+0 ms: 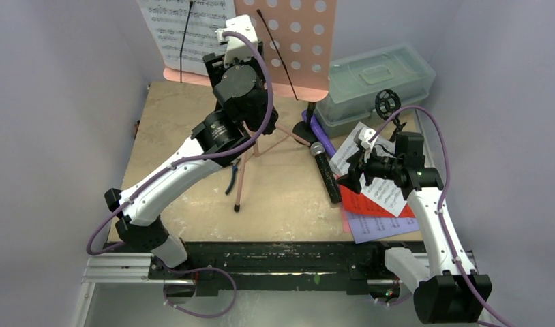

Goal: Pack up the instrument practice props
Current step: Pick up the sheet music from the music stand.

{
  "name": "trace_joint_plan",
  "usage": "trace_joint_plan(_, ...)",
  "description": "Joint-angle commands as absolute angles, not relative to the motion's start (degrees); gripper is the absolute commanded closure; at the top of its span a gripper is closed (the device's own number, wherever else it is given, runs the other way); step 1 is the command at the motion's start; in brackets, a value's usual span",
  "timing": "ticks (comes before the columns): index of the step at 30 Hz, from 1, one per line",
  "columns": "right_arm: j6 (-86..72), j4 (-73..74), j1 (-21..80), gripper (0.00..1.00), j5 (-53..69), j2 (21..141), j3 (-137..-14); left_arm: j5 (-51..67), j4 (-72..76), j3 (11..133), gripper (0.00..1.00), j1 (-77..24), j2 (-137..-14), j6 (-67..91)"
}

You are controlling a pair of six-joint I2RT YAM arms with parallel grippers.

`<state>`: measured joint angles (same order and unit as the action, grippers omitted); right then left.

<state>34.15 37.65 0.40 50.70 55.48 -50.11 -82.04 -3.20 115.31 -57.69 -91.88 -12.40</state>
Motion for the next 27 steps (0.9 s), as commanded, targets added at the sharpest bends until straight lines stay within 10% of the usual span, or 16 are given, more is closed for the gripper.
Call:
trace_joint_plan(1, 35.2, 37.07, 0.29, 0.19, 52.4, 54.93, -49.88, -79.32, -6.5, 114.89, 0.42, -55.07, -90.45, -8.62)
trace_joint_plan(16, 35.85, 37.7, 0.35, 0.19, 52.3, 55.02, -49.92, -68.77, 2.6, 103.74, 0.99, -54.32, -80.7, -17.93)
trace_joint_plan(27, 36.27, 38.06, 0.28, 0.19, 52.14, 55.04, -49.83, -43.67, -6.71, 99.42, 1.0, -54.32, -70.1, -14.78)
